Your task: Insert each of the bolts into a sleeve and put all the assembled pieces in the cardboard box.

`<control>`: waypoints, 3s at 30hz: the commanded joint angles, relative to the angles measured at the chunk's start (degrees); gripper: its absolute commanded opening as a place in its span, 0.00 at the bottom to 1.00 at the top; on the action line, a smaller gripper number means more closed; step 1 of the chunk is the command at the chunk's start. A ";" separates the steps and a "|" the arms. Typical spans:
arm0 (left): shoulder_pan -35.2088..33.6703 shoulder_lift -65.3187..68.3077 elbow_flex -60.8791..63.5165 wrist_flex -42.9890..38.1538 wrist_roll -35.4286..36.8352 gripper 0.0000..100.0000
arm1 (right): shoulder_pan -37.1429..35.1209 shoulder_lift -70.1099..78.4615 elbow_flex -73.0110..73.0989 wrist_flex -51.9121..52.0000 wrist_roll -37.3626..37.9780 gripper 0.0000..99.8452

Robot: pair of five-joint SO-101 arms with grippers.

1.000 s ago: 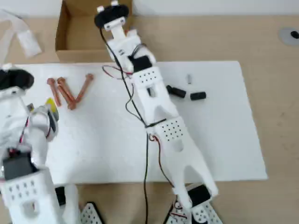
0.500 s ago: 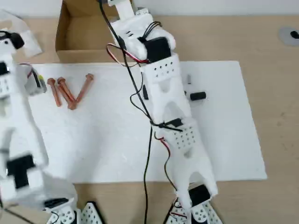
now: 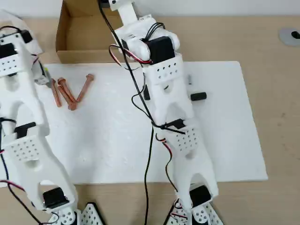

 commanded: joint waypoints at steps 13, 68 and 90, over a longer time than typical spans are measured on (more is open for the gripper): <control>1.41 4.62 -3.52 -4.40 7.56 0.16 | 1.36 -4.62 -2.51 1.93 0.18 0.28; 1.41 4.26 2.37 -4.04 8.53 0.01 | 1.19 -4.88 -2.51 17.05 -4.66 0.28; 0.00 -17.89 -2.20 9.93 6.77 0.01 | 1.01 -4.70 26.59 17.05 -20.40 0.28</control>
